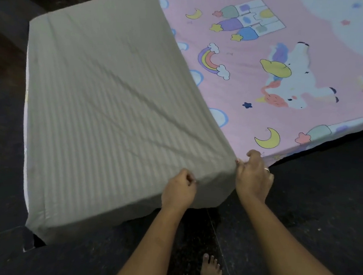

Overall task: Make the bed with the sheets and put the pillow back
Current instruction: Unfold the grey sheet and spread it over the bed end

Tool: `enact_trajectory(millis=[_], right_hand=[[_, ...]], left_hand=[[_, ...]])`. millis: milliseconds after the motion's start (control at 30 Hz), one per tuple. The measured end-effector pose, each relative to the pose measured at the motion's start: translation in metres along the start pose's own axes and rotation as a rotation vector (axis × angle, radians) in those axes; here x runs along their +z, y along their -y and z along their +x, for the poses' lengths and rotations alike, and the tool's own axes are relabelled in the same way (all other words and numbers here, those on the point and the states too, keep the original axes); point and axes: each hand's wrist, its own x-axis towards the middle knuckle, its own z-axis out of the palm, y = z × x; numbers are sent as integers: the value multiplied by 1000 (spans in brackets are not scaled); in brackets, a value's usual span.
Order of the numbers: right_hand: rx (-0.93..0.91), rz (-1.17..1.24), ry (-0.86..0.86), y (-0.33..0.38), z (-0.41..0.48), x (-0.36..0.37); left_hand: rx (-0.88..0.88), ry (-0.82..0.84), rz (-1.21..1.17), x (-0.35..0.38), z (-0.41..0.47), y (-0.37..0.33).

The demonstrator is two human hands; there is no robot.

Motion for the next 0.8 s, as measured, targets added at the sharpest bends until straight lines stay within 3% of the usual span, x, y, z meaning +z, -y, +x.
enact_trajectory(millis=[167, 267, 433, 600, 800], right_hand=[[-302, 57, -20, 66, -14, 14], [-501, 58, 55, 123, -42, 32], [-623, -34, 344, 201, -104, 64], [-768, -115, 488, 263, -170, 99], [-812, -101, 533, 318, -226, 129]], left_hand=[[-266, -510, -155, -63, 1, 70], [-479, -649, -147, -111, -1, 132], [-699, -672, -105, -184, -20, 210], [-594, -657, -153, -209, -33, 251], [-580, -563, -159, -213, -40, 263]])
